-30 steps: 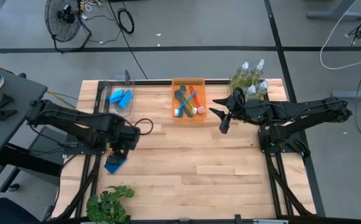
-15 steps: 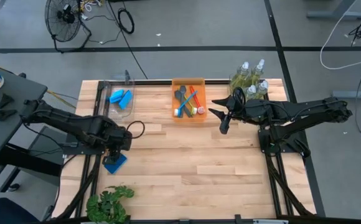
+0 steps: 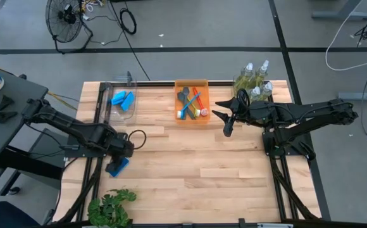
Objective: Pick & Place Kitchen Sink Supplies
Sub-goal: Put the blue sponge into the left transparent bin
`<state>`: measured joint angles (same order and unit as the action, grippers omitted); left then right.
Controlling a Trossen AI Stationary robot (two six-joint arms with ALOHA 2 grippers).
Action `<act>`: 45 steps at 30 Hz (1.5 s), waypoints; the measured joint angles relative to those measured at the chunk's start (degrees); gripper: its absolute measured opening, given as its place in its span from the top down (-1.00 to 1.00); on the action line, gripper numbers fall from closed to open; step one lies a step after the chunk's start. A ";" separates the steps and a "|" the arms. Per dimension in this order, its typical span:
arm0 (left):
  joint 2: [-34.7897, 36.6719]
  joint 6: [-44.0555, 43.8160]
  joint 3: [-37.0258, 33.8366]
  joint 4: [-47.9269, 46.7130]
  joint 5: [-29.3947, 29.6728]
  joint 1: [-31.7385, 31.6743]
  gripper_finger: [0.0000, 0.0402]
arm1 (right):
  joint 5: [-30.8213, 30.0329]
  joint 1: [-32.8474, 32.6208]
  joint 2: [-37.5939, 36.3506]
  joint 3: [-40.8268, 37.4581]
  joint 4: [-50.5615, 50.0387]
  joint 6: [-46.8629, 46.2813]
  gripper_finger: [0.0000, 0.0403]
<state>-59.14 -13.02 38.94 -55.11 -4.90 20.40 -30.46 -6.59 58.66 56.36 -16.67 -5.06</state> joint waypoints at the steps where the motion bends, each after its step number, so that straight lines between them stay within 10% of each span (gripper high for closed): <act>1: -0.08 -1.96 0.00 0.58 1.47 0.18 0.01 | -0.02 0.00 0.01 0.00 0.00 0.00 0.15; 19: -4.07 -60.33 -0.02 -6.29 5.71 1.29 0.06 | -0.11 0.00 0.01 0.00 0.24 0.12 0.15; 45: -16.08 -66.84 -0.02 -5.43 6.26 1.69 0.06 | 3.04 0.02 0.00 0.00 0.48 1.25 0.15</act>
<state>-75.22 -79.86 38.92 -60.53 1.36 22.09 -27.42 -6.57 58.66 56.36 -16.19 -3.81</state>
